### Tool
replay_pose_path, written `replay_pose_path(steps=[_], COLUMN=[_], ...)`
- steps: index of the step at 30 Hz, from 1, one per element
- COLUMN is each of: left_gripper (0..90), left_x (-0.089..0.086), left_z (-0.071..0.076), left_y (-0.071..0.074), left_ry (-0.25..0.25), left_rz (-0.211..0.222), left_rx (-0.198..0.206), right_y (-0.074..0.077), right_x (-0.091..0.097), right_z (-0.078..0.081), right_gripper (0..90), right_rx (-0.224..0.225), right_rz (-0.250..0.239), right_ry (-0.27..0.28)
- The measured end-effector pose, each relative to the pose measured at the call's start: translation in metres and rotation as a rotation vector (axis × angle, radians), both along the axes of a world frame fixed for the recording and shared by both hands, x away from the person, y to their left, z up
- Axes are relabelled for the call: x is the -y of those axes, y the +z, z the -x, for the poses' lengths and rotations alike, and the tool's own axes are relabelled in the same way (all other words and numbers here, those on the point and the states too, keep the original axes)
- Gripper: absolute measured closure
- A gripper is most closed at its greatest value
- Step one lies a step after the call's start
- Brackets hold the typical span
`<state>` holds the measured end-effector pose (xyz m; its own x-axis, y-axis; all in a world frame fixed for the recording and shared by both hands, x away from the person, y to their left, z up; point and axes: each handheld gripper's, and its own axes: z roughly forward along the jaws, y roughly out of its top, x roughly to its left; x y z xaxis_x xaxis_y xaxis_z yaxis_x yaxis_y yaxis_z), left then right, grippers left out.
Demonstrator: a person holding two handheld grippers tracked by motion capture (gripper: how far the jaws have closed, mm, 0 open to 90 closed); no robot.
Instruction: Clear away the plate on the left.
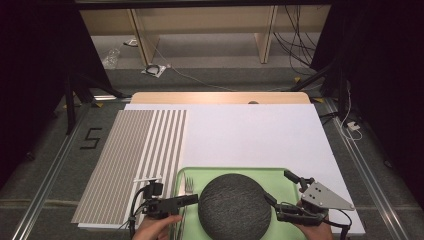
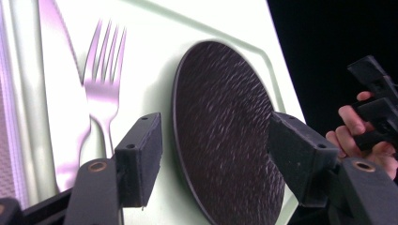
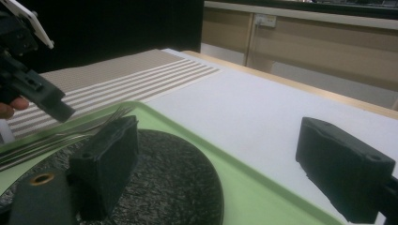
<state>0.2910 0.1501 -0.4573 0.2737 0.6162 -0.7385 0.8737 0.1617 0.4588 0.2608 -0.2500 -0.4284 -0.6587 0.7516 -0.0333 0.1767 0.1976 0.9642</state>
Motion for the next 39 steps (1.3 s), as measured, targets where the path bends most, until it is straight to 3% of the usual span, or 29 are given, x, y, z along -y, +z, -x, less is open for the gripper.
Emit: replay_pose_path(steps=[3,7,19,30,39], left_gripper=[36.0,34.9,30.1,26.5,24.4], left_x=[0.000,0.001,-0.005,-0.014,-0.021], left_z=[0.000,0.000,-0.004,-0.006,-0.006], left_y=[0.008,0.016,0.027,0.030,0.030], left_ry=[-0.014,-0.053,-0.077,-0.061,-0.042], left_rz=[-0.034,-0.119,-0.208,-0.265,-0.249], left_rx=[0.093,0.225,0.415,0.552,0.632], right_y=[0.000,0.000,0.000,0.000,0.000], right_x=[0.000,0.000,0.000,0.000,0.001], right_z=[0.000,0.000,-0.001,0.000,-0.001], right_gripper=[14.6,14.6,14.6,14.6,14.6], right_rx=[0.002,-0.001,0.002,-0.001,-0.005], right_rz=[0.004,0.000,0.000,0.000,-0.014], right_ry=[0.001,0.003,0.004,0.003,0.004])
